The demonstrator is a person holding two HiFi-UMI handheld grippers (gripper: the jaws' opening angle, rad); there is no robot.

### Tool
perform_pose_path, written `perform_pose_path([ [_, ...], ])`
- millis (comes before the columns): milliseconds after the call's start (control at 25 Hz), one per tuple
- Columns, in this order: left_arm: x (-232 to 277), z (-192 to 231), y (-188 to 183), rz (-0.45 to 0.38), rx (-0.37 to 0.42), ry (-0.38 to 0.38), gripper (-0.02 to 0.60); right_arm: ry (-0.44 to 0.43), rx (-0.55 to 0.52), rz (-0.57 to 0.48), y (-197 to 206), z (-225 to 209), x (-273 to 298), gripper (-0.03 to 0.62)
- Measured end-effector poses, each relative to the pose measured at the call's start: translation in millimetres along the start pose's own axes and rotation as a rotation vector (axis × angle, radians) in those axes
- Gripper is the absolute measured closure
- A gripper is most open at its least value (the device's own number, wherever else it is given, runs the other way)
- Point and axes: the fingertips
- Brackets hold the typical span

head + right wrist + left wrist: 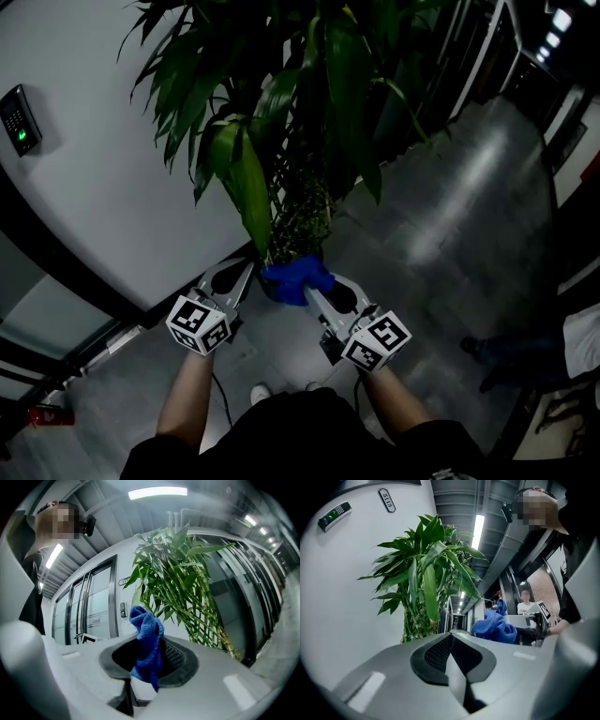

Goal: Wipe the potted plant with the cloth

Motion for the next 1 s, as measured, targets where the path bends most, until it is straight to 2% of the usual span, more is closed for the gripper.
perform_pose_path([
  [120, 1, -4, 4, 0.0, -0.001, -0.019, 0.575, -0.008, -0.008, -0.014, -4, -2, -9, 0.49],
  [280, 5, -25, 13, 0.015, 0.024, -0.066, 0.575, -0.06, 0.003, -0.031, -8, -16, -29, 0.49],
  [440, 27, -48, 24, 0.011, 0.02, -0.178, 0.575, -0.13, 0.025, -0.049, -16, -49, -61, 0.49],
  [600, 49, -101, 22, -0.012, 0.043, -0.295, 0.575, -0.255, 0.041, -0.045, -39, -87, -107, 0.49],
  [680, 60, -129, 16, -0.017, 0.051, -0.337, 0.575, -0.285, 0.056, -0.034, -51, -107, -125, 0.49],
  [800, 70, -156, 10, -0.01, 0.062, -0.359, 0.575, -0.314, 0.054, -0.041, -71, -121, -140, 0.49],
  [1000, 72, -168, 4, 0.005, 0.092, -0.415, 0.575, -0.379, 0.043, -0.082, -95, -126, -144, 0.49],
])
Point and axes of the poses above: the fingertips, and each gripper's own axes: x forward along the fingers, z to its left, y out of its underside, and after that the axes turned 10 degrees about -y, right-handed
